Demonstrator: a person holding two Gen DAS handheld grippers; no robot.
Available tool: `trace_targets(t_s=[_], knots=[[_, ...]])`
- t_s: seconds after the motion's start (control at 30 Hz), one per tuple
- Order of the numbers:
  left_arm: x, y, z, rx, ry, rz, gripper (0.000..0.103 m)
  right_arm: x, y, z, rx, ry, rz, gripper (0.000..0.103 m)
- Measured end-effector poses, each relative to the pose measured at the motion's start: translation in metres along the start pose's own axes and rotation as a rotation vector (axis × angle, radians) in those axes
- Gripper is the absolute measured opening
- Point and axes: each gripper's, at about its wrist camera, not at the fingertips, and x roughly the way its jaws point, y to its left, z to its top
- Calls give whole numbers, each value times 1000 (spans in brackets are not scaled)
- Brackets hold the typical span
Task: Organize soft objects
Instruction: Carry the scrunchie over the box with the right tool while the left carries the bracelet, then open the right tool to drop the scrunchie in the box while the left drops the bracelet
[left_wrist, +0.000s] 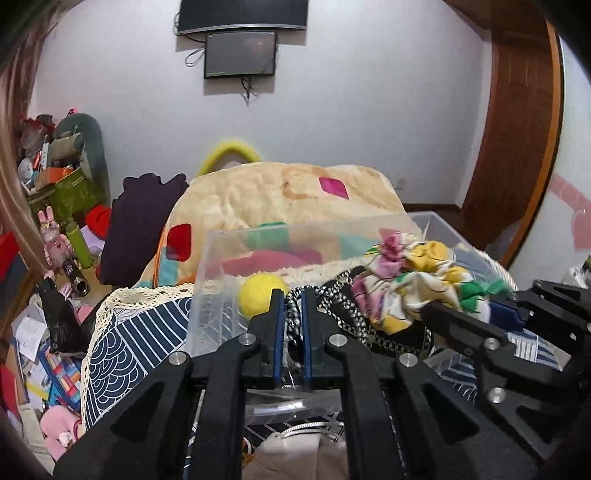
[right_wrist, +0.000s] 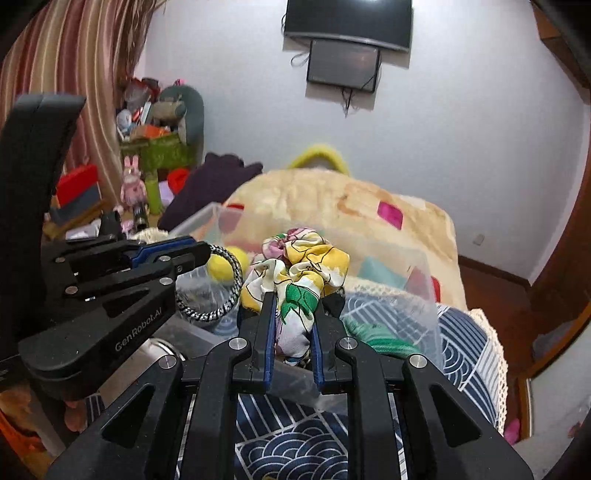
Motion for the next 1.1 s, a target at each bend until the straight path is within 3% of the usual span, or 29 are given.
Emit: trace_targets(t_s=[0.13, 0.23, 0.3, 0.57, 0.67, 0.77, 0.93, 1.0, 1.1], knots=[[-3, -3, -5, 28, 4, -2, 22, 8, 0, -5, -7, 38, 14, 15], [-9, -5, -7, 58, -7, 5, 31, 8, -1, -7, -4, 42, 11, 20], [-14, -5, -7, 63, -16, 1, 35, 7, -2, -6, -1, 43, 12, 29], [-45, -1, -7, 65, -55, -31, 46, -15, -2, -3, -4, -18, 9, 32], [-62, 1, -8, 64, -86, -31, 57, -27, -2, -1, -8, -49, 8, 34], [-78, 3, -10, 66, -116, -40, 62, -40, -4, -2, -5, -82, 16, 44], [-101, 8, -21, 52, -146, -39, 84, -60, -7, -6, 3, -128, 21, 47], [-105, 9, -27, 47, -144, -39, 92, -68, -9, -11, 14, -146, 19, 55], [-111, 8, -41, 56, -144, -21, 97, -75, -12, -20, 33, -154, 25, 56]])
